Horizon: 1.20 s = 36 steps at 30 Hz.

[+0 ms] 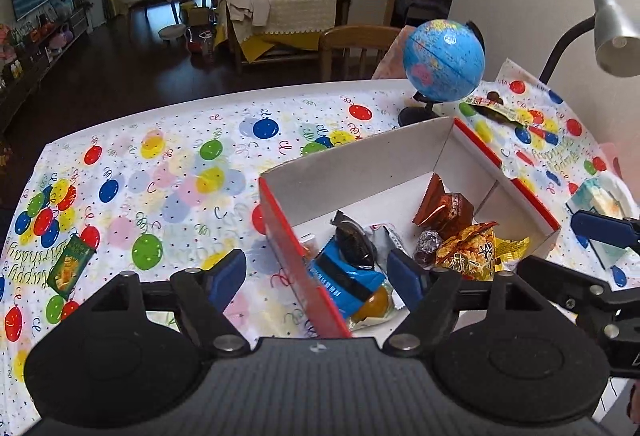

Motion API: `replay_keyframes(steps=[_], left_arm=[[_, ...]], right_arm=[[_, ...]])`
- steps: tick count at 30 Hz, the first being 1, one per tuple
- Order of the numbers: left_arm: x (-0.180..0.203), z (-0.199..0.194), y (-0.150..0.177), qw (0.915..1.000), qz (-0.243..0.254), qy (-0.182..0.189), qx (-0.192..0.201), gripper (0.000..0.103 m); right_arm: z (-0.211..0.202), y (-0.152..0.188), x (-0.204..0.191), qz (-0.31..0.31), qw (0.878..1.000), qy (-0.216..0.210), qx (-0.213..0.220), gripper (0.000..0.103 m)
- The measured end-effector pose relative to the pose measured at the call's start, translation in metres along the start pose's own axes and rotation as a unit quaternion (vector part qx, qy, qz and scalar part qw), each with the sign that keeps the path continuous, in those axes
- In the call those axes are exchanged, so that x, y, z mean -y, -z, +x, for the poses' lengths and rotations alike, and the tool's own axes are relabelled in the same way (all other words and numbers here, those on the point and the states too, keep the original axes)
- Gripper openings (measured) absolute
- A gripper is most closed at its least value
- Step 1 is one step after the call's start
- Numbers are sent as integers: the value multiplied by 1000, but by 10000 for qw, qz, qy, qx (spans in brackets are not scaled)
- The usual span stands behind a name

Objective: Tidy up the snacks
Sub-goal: 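Withdraw both grippers from the box back toward the remaining snacks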

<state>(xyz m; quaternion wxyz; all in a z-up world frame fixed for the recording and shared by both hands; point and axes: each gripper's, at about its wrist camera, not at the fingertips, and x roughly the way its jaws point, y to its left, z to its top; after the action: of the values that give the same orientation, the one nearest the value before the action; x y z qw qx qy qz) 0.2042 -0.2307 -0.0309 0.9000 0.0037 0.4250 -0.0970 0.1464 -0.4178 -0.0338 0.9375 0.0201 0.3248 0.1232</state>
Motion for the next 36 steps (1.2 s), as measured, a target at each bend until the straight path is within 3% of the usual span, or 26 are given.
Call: replay_keyframes(steps=[5, 21, 29, 36], left_arm=[[-28, -15, 7, 9999, 23, 87, 56, 77], [-160, -42, 32, 9989, -169, 414, 119, 83], [-232, -35, 38, 9994, -303, 189, 23, 83], [-272, -17, 39, 9996, -229, 122, -117, 83]], right_arm=[[5, -3, -31, -26, 9999, -109, 36, 100], [38, 4, -151, 68, 9993, -312, -170, 103], [64, 16, -203, 188, 9989, -201, -384, 103], [89, 26, -247, 75, 9980, -193, -604, 101]])
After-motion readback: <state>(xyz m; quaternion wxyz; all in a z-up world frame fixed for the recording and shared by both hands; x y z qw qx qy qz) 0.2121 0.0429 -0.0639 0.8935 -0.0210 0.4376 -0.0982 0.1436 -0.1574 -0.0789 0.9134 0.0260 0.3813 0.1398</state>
